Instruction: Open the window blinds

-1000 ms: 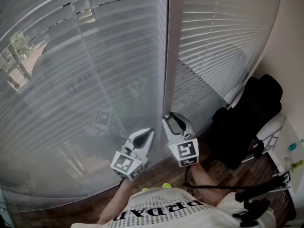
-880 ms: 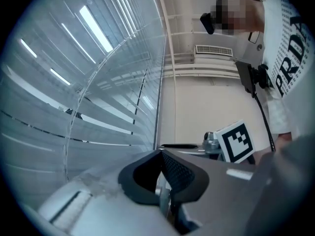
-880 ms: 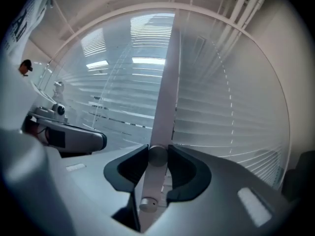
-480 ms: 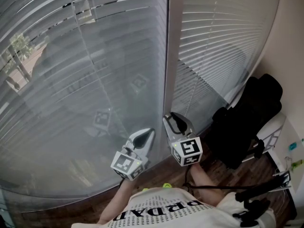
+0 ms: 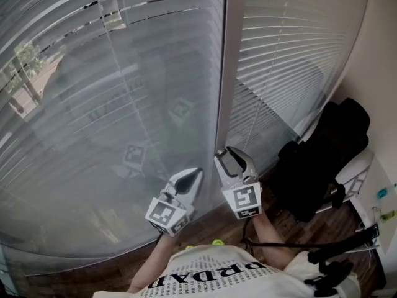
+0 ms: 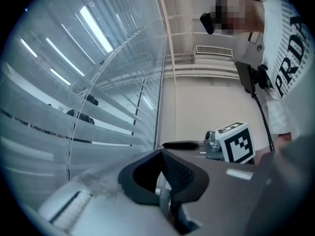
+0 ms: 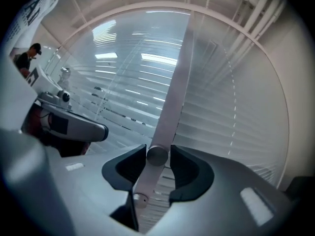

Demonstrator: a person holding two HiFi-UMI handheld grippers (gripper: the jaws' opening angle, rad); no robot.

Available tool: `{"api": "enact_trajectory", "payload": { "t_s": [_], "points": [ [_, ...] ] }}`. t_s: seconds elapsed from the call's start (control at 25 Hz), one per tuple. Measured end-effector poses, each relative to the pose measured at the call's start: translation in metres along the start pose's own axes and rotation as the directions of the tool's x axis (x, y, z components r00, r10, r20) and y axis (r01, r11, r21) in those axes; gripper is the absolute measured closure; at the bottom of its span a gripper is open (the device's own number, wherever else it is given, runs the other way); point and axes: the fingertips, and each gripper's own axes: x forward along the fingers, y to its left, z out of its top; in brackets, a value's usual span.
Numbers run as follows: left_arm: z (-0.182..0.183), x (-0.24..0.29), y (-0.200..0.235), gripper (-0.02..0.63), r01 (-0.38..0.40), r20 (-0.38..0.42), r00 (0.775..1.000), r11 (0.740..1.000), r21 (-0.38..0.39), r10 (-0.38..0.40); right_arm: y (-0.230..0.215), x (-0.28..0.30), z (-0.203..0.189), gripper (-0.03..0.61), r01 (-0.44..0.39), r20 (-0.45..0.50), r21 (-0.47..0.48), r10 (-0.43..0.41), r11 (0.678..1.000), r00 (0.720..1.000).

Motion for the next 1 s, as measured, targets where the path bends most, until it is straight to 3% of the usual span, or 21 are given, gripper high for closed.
{"api": "enact_trajectory", "payload": {
  "t_s": [0.16,0.44,0.68,1.0],
  "points": [
    [-0.001,0.001,-0.001,0.621,0.009,0.001,1.0,1.0,0.007,-0.009,0.004,-0.001,0.0,0.41,-0.023,-0.043,-0.167,0.016,0.986,0.999],
    [-0.005,0.002,-0.002,0.621,0.017,-0.007,1.0,1.0,0.005,-0.017,0.009,0.005,-0.003,0.427,-0.027,-0.057,-0.374,0.006,0.927,0.998],
    [-0.008,0.002,-0.001,0.621,0.018,-0.021,1.0,1.0,0.011,-0.017,0.009,0.005,-0.003,0.443,-0.022,-0.042,-0.353,0.008,0.936,0.999],
    [-0.006,0.002,-0.002,0.621,0.02,-0.009,1.0,1.0,0.0,-0.02,0.006,0.003,-0.001,0.445,-0.014,-0.031,-0.208,0.008,0.978,0.999]
  ]
}}
